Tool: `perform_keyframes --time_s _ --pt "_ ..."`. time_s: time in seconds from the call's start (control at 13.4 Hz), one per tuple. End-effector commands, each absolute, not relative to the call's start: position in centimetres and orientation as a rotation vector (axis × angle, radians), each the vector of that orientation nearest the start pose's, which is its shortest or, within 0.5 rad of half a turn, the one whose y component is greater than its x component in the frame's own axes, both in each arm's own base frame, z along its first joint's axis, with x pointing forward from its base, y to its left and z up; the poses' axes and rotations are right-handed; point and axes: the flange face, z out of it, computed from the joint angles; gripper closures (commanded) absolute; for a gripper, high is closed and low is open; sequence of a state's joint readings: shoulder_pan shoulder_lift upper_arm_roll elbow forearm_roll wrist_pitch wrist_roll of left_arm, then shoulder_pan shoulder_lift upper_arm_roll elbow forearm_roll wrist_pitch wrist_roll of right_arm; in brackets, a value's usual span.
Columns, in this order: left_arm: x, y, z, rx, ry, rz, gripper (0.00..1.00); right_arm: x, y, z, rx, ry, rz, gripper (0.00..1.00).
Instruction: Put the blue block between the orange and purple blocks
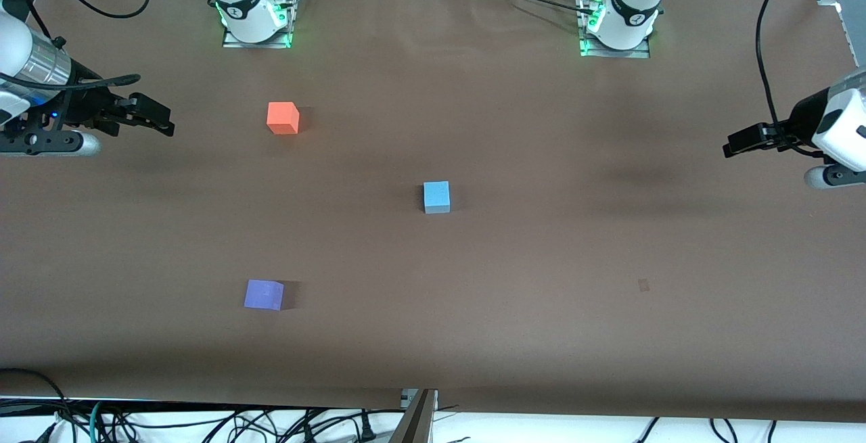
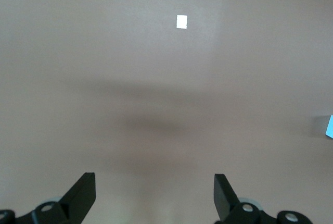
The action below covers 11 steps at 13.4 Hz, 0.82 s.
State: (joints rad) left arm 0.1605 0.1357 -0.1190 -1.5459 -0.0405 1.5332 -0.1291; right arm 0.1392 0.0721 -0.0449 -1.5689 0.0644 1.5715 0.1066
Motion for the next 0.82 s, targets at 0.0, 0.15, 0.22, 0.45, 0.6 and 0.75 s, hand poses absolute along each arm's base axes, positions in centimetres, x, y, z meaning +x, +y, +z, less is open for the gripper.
perform_keyframes --time_s 0.0,0.15,0.22,0.45,0.6,0.75 --pt "59.41 2.95 56.21 -3.166 -0.237 0.227 0.00 56.74 5.89 59.03 -3.071 0.027 0.116 0.00" --pt "59.47 3.03 56.09 -3.167 -0.240 0.232 0.00 56.72 5.89 59.01 -3.071 0.022 0.119 0.00" --pt "59.48 3.03 56.16 -3.167 -0.240 0.229 0.00 56.72 5.89 59.01 -3.071 0.024 0.119 0.00" --pt "59.50 2.94 56.17 -3.168 -0.237 0.227 0.00 56.75 6.34 58.95 -3.069 0.029 0.118 0.00" --pt "59.49 3.04 56.23 -3.168 -0.240 0.227 0.00 56.85 6.44 58.80 -3.070 0.027 0.118 0.00" --pt "59.49 2.95 56.23 -3.168 -0.235 0.227 0.00 56.90 5.91 59.17 -3.071 0.036 0.105 0.00"
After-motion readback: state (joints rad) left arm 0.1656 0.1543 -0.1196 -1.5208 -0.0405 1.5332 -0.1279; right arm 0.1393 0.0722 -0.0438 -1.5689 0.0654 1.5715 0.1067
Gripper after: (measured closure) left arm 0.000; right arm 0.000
